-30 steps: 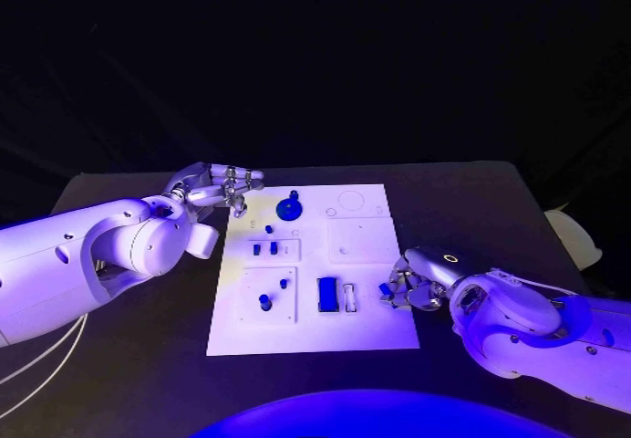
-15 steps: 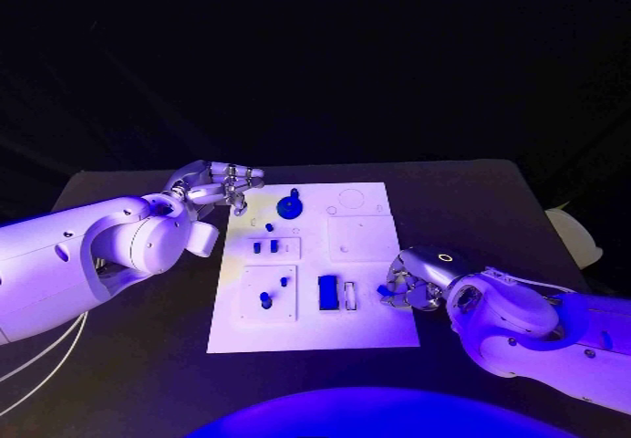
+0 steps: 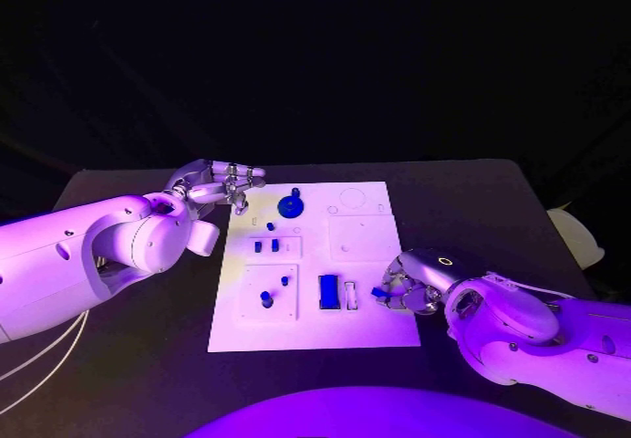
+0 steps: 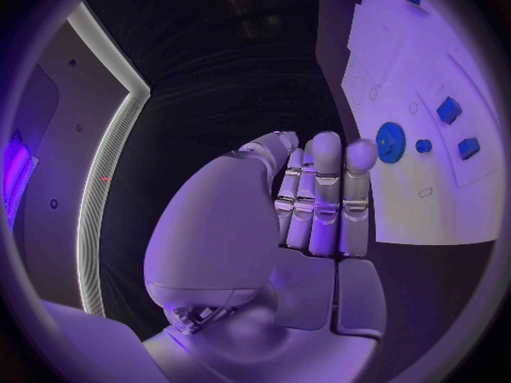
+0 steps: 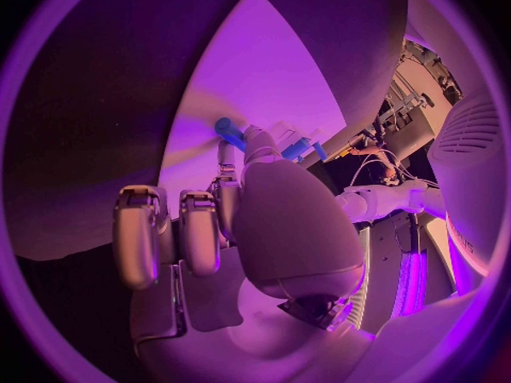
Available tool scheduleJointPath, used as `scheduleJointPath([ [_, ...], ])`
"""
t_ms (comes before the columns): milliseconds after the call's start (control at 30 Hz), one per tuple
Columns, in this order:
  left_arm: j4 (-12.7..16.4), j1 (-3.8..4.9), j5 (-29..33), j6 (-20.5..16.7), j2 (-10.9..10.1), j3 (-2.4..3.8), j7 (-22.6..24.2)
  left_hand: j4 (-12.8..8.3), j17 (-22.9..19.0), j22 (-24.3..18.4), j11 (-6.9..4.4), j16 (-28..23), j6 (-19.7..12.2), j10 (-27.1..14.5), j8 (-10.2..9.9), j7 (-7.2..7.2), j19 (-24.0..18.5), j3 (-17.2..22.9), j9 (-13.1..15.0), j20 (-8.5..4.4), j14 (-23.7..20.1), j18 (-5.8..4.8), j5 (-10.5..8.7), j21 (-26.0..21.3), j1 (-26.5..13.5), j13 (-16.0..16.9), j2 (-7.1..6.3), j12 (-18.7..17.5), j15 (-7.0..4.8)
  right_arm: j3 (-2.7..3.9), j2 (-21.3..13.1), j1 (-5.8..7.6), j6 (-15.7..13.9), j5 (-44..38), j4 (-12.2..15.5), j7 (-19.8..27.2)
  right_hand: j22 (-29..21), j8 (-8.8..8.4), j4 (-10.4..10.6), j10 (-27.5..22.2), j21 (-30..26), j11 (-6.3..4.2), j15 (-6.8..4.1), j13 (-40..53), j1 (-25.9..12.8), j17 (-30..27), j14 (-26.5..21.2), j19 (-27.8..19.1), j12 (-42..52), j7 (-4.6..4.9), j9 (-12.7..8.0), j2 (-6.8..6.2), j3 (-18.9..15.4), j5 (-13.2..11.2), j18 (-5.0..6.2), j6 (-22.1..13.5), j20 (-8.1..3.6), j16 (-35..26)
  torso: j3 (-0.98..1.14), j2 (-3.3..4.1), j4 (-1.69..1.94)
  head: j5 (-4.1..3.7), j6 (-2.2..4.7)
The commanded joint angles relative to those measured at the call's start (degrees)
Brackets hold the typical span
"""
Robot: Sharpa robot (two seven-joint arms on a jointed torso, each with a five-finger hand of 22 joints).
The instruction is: Assemble the parts on the task board
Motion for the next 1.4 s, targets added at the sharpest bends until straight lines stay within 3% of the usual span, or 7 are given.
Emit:
scheduleJointPath([
  [33,0.22,0.04,0.25,0.93,0.04,0.03,0.46,-0.56,-0.09,-0.08,0.01,-0.21,-0.43,-0.41,0.33,-0.06,-0.20,0.20,-0.10,0.13,-0.27,1.09,0.02,-0.25,0.63,0.08,0.45,0.30,-0.14,0.05,0.05,0.29,-3.84,5.31,0.75,-0.57,13.60,0.39,0.24,0.33,0.25,-0.27,-0.51,-6.70,1.48,10.85,5.02,3.59,-0.04,-0.22,0.11,2.20,0.15,0.30,-1.01,-0.03,-0.39,0.17,0.01,0.03,0.03,0.09,0.03],
  [433,0.51,0.04,0.04,0.95,0.01,0.03,0.43,-1.02,-0.20,-0.02,0.02,-0.23,-0.50,-0.53,0.36,-0.02,-0.15,0.50,-0.19,0.07,-0.33,1.09,0.04,-0.21,1.14,0.09,0.53,0.43,-0.17,0.12,1.71,1.74,-6.16,9.04,1.95,-0.70,13.63,0.36,0.25,0.24,0.38,-0.23,-0.50,-6.86,1.00,10.75,4.99,3.64,-0.30,-0.18,0.11,1.98,0.29,0.27,-1.03,-0.09,-0.39,0.10,0.01,0.06,0.03,0.29,-0.11],
  [800,0.67,0.05,-0.22,0.96,0.08,0.03,0.38,-1.13,-0.31,-0.04,0.03,-0.28,-0.51,-0.57,0.37,0.00,-0.17,0.58,-0.21,0.05,-0.38,1.10,0.04,-0.24,1.25,0.10,0.57,0.46,-0.17,0.10,4.88,1.87,-3.83,12.50,-0.29,-0.77,13.88,0.69,0.29,0.97,1.31,-0.37,-0.57,-5.97,-2.65,11.21,5.10,4.05,0.84,-0.38,0.28,1.68,0.99,0.48,-1.22,0.63,-0.41,0.37,-0.01,0.01,-0.03,0.42,-0.11],
  [1400,0.77,0.06,-0.80,1.93,0.13,0.03,0.26,-1.45,-0.48,-0.04,0.08,-0.35,-0.58,-0.71,0.38,0.05,-0.23,0.82,-0.28,0.02,-0.49,1.11,0.09,-0.27,1.55,0.09,0.60,0.53,-0.16,0.08,7.05,1.47,-1.55,14.49,-2.04,-0.91,14.22,1.32,0.26,2.06,2.51,-0.74,-0.85,-4.33,-4.50,11.98,5.28,4.56,3.06,-0.85,0.61,2.09,2.02,0.82,-1.47,1.58,-0.63,0.84,0.01,0.05,-0.02,0.71,-0.31],
])
